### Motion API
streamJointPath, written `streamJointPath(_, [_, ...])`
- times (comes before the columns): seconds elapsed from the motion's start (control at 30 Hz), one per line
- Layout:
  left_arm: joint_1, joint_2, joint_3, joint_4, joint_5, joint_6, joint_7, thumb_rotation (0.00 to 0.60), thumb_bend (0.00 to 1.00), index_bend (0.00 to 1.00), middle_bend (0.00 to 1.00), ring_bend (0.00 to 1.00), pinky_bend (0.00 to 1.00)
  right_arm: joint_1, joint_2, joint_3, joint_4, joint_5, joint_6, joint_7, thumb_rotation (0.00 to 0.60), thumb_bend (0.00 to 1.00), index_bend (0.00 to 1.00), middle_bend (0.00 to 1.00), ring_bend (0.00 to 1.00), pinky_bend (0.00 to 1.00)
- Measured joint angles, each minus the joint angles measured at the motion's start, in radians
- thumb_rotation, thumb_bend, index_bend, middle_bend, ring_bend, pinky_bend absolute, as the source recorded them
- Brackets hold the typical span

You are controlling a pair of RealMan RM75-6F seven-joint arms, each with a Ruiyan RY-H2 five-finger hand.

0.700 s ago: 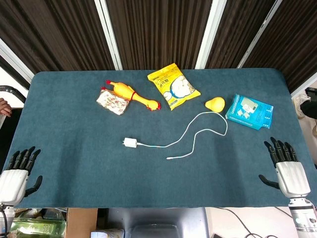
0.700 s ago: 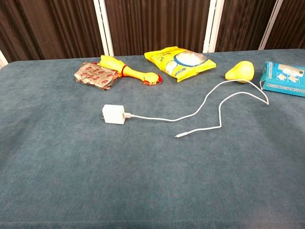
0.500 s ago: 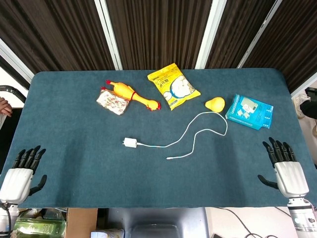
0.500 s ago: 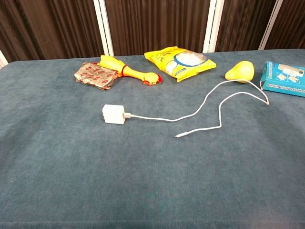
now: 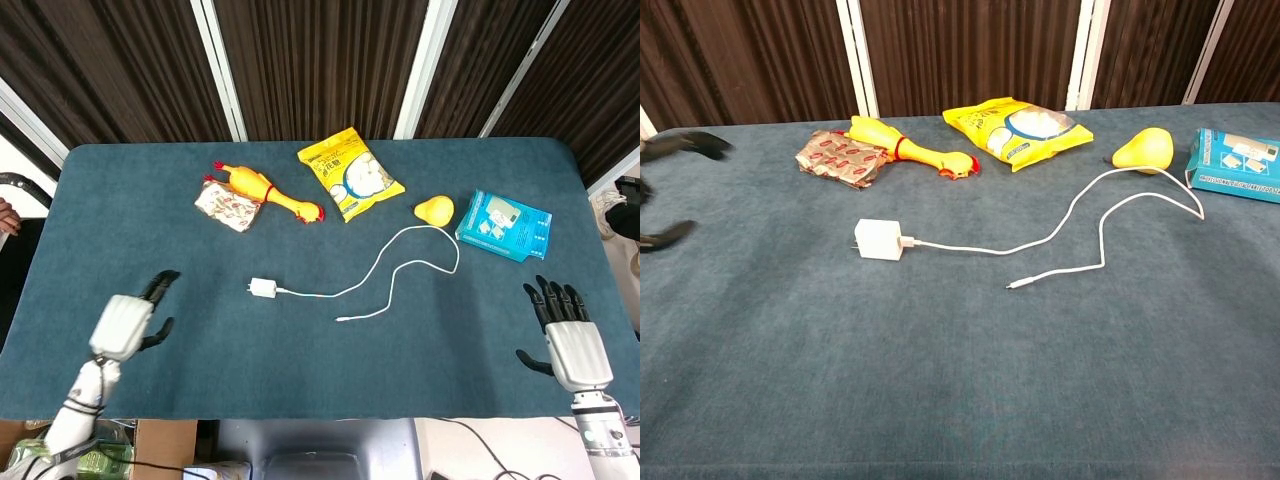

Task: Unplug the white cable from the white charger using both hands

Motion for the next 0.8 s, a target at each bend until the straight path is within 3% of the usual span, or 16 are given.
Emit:
streamJointPath(0.2, [-0.114,-0.12,-0.036,0.104,-0.069,-0.14,-0.01,0.6,0.42,0.17,0.16,0.96,1.0,0.012,-0.012,0.007,0.014,0.028,-0.027,-0.015,0.6,0.28,0.0,0.0,0.0,0.0])
streamJointPath(0.43, [-0.19,-0.252,-0.055,0.236,-0.108,-0.171,0.035,0.6,0.42,0.17,0.16,0.97,1.0,0.02,-0.012,0.011,0.018,0.046,-0.044,-0.017,0.6,0.28,0.0,0.0,0.0,0.0])
streamJointPath(0.8, [-0.274,-0.377,-0.057,0.381,-0.153,-0.234,0.073,0.6,0.43,0.18,0.16,0.97,1.0,0.023,-0.01,0.013,0.013,0.06,-0.048,-0.015,0.6,0.28,0.0,0.0,0.0,0.0])
